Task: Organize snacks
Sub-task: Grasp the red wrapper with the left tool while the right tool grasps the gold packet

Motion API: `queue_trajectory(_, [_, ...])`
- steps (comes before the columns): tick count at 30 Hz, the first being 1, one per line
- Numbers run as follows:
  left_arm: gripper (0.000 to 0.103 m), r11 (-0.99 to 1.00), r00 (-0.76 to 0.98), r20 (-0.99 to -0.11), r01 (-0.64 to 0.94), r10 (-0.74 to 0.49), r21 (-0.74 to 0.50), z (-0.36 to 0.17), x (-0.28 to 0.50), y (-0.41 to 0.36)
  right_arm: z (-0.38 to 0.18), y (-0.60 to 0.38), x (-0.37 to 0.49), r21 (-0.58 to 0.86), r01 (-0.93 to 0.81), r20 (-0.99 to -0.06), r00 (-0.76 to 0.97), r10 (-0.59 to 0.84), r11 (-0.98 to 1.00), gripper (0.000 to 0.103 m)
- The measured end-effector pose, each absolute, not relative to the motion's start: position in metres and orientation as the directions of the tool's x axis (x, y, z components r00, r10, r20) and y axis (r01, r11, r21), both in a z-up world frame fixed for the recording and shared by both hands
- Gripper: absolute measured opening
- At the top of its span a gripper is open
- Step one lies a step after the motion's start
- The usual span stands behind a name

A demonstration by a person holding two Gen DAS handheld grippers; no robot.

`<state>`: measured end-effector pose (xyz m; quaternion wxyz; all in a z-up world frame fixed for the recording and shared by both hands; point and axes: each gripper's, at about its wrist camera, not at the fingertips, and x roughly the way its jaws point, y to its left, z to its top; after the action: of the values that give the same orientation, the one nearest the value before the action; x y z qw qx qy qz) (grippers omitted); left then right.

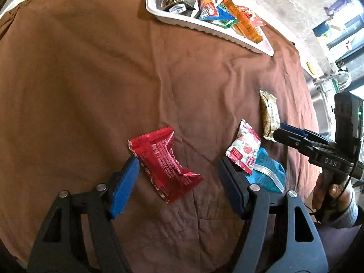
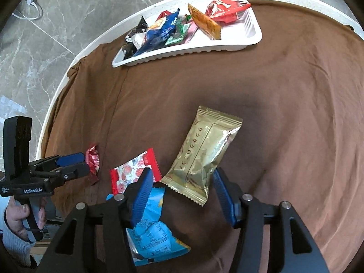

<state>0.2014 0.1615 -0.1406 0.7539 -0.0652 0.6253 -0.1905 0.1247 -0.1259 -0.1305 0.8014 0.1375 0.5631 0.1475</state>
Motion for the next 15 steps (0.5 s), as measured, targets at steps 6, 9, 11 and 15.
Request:
queue_trajectory(6, [0.070, 0.922, 0.137, -0.923, 0.204, -0.361, -0.330, -0.1488, 0.2064, 0.1536, -0.1354, -0.1226, 0.1300, 0.371, -0.074, -0.871, 0.317, 0.375, 0.926, 0.059])
queue_trajectory(9, [0.071, 0.922, 0.141, -0.923, 0.208, -0.358, -0.326, -0.1499, 0.2074, 0.1522, -0.1351, -0.1206, 0.1315, 0.362, -0.077, -0.873, 0.321, 0.367, 0.929, 0.059])
queue_trajectory(11, [0.071, 0.922, 0.143, -0.923, 0.211, -0.358, -0.324, -0.1496, 0.2080, 0.1522, -0.1350, -0.1197, 0.1320, 0.355, -0.078, -0.875, 0.323, 0.361, 0.932, 0.059])
queue_trajectory(15, [0.071, 0.922, 0.159, -0.925, 0.244, -0.345, -0.302, -0.1483, 0.2055, 0.1512, -0.1353, -0.1175, 0.1318, 0.338, -0.089, -0.877, 0.330, 0.348, 0.937, 0.059])
